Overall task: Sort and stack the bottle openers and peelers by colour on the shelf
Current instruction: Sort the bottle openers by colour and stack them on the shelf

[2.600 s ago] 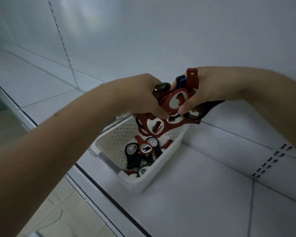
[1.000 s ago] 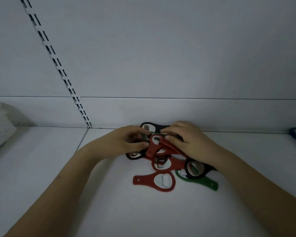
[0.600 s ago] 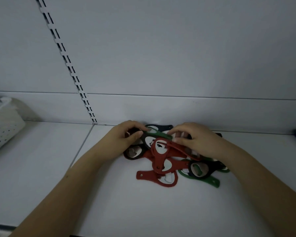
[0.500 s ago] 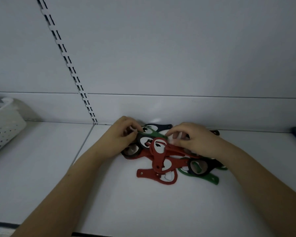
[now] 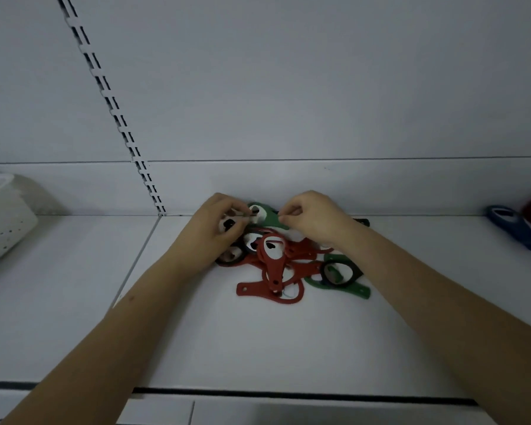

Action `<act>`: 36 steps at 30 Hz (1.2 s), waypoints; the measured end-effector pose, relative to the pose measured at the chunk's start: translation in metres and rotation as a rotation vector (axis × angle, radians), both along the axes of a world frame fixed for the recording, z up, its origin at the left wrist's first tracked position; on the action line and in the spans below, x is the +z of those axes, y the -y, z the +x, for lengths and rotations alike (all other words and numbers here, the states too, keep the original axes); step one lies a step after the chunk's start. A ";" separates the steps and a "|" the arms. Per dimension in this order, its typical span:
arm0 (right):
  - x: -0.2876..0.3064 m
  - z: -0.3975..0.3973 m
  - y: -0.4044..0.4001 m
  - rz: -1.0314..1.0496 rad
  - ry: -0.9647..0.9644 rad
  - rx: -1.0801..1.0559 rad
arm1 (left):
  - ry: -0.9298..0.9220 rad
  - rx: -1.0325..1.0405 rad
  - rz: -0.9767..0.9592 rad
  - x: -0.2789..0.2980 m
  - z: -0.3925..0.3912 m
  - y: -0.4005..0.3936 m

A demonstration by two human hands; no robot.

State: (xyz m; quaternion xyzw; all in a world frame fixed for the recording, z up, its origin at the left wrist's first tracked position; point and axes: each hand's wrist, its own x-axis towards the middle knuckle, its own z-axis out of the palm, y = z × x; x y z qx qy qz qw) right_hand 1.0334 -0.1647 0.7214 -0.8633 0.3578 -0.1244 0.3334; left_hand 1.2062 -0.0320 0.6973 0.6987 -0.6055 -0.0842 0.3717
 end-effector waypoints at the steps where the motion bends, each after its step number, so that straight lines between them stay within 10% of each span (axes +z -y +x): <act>1: 0.003 -0.009 0.003 0.007 0.017 -0.027 | 0.040 0.008 -0.046 0.007 -0.005 -0.001; 8: 0.008 -0.099 0.034 0.139 0.207 -0.391 | 0.290 -0.364 0.120 0.021 -0.096 0.018; 25: -0.021 -0.128 0.045 0.215 0.359 -0.610 | 0.573 -0.334 0.027 -0.006 -0.111 0.052; 30: -0.019 -0.130 0.043 0.291 0.409 -0.613 | 0.428 -0.335 0.440 0.015 -0.124 0.070; 36: -0.013 -0.135 0.042 0.438 0.548 -0.580 | 0.234 -0.386 0.361 0.019 -0.126 0.062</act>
